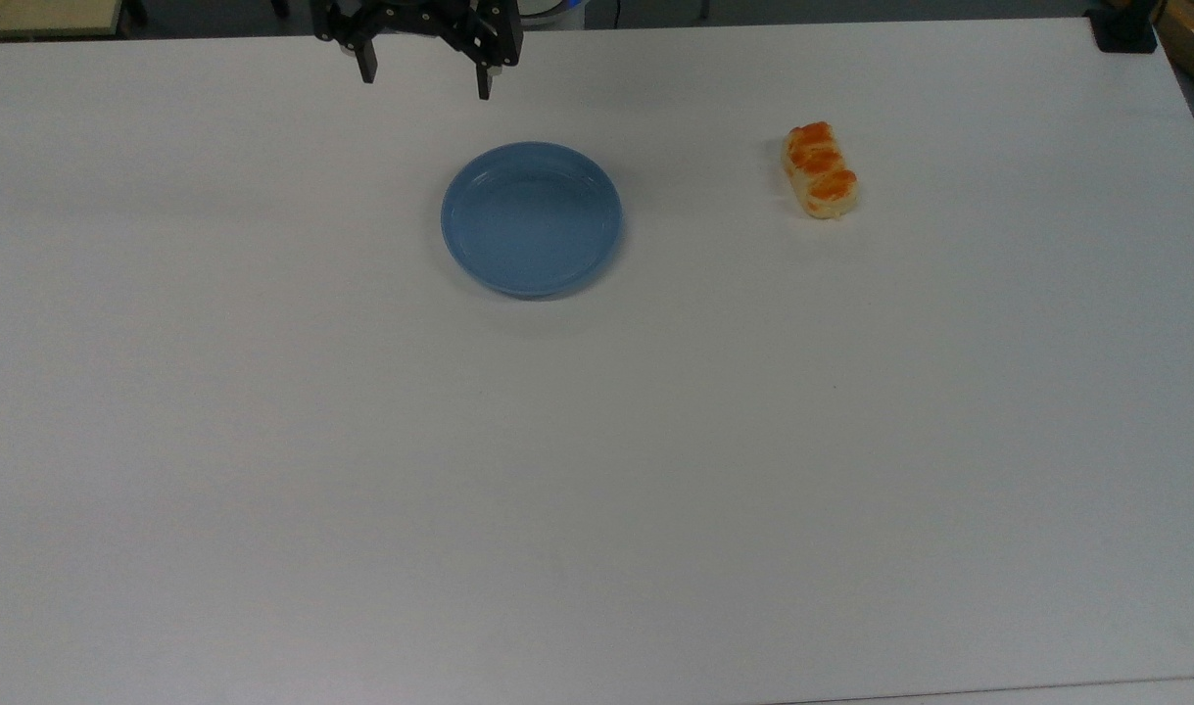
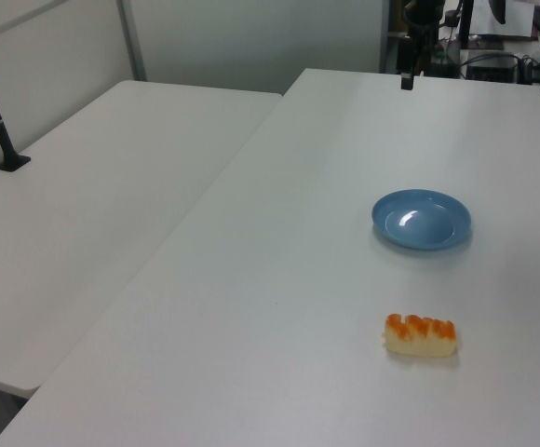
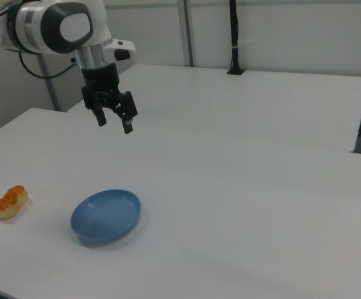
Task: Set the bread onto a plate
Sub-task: 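Move the gripper down to the bread roll and close on it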
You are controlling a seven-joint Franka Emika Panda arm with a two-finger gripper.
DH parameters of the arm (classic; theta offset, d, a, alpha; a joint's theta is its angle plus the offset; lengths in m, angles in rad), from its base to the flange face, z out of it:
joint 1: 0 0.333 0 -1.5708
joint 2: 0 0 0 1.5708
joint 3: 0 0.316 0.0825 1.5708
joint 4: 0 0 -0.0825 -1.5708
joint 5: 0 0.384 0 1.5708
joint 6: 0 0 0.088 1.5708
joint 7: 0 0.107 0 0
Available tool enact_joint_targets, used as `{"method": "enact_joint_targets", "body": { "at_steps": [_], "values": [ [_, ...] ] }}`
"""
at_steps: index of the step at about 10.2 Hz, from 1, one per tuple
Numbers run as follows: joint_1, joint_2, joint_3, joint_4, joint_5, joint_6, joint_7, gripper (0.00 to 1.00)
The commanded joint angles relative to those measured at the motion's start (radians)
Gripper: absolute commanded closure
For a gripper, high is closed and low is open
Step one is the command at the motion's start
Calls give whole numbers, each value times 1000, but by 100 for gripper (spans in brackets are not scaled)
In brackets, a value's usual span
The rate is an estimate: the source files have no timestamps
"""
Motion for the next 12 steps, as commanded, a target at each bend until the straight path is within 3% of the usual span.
{"method": "enact_joint_targets", "body": {
  "at_steps": [1,4,7,9,10,12],
  "values": [
    [51,14,-16,1,22,-8,-15,0],
    [94,37,-4,-17,29,32,-4,0],
    [163,69,50,-43,45,68,66,0],
    [169,84,164,-103,45,157,193,0],
    [203,106,198,-129,45,193,232,0],
    [282,152,218,-144,45,237,307,0]
  ]
}}
